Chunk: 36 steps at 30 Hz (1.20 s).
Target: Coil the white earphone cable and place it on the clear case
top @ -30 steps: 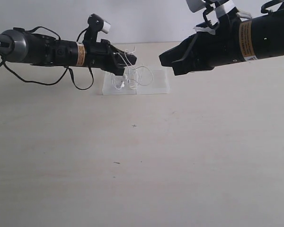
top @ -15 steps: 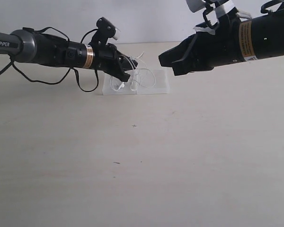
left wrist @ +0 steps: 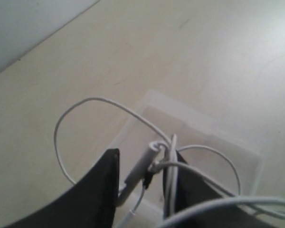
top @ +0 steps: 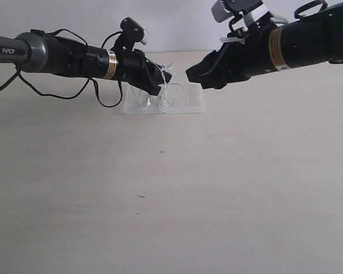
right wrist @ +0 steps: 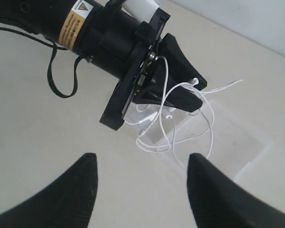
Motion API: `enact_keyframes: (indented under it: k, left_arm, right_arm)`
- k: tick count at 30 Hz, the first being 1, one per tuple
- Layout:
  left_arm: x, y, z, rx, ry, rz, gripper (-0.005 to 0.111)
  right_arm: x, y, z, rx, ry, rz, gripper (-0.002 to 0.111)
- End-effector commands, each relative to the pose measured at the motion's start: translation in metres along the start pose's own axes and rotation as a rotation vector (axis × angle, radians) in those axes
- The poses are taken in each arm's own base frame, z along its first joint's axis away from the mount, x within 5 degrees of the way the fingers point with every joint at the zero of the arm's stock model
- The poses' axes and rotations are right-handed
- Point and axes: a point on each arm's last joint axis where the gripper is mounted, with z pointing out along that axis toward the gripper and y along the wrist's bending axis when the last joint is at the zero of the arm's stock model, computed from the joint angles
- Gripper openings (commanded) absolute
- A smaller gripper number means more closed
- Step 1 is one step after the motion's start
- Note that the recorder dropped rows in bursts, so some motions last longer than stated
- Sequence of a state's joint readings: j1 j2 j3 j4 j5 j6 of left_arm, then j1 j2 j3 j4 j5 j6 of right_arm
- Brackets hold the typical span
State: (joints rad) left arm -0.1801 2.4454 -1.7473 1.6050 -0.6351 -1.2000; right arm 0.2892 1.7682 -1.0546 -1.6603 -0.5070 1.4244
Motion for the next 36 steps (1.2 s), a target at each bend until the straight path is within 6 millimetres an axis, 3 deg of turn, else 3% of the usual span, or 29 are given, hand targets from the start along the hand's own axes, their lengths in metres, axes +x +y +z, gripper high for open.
enact_keyframes:
  k: [1, 6, 12, 23, 29, 34, 36]
  left_arm:
    - [-0.006, -0.003, -0.001, 0.011, 0.005, 0.020, 0.033]
    - [-0.004, -0.003, -0.001, 0.017, 0.023, 0.027, 0.033]
    - [-0.005, -0.005, -0.001, 0.038, 0.016, 0.018, 0.033]
    - [-0.005, -0.005, -0.001, 0.041, 0.015, 0.010, 0.033]
    - [-0.005, -0.005, -0.001, 0.043, 0.014, 0.001, 0.033]
    - [-0.005, -0.006, -0.002, 0.066, 0.013, 0.008, 0.033]
    - [-0.005, -0.008, -0.004, 0.092, 0.015, 0.024, 0.033]
  right_arm:
    - [-0.008, -0.015, 0.025, -0.004, -0.010, -0.012, 0.060]
    - [-0.004, -0.021, 0.057, -0.123, 0.006, -0.032, 0.060]
    - [0.015, -0.032, 0.096, -0.105, 0.066, -0.033, 0.060]
    - [0.027, -0.036, 0.123, -0.146, 0.080, -0.018, 0.056]
    - [0.027, -0.044, 0.131, -0.055, 0.092, 0.029, 0.029]
    - [0.028, -0.050, 0.131, 0.003, 0.097, 0.053, 0.000]
    - [0.028, -0.053, 0.131, 0.036, 0.100, 0.064, 0.000]
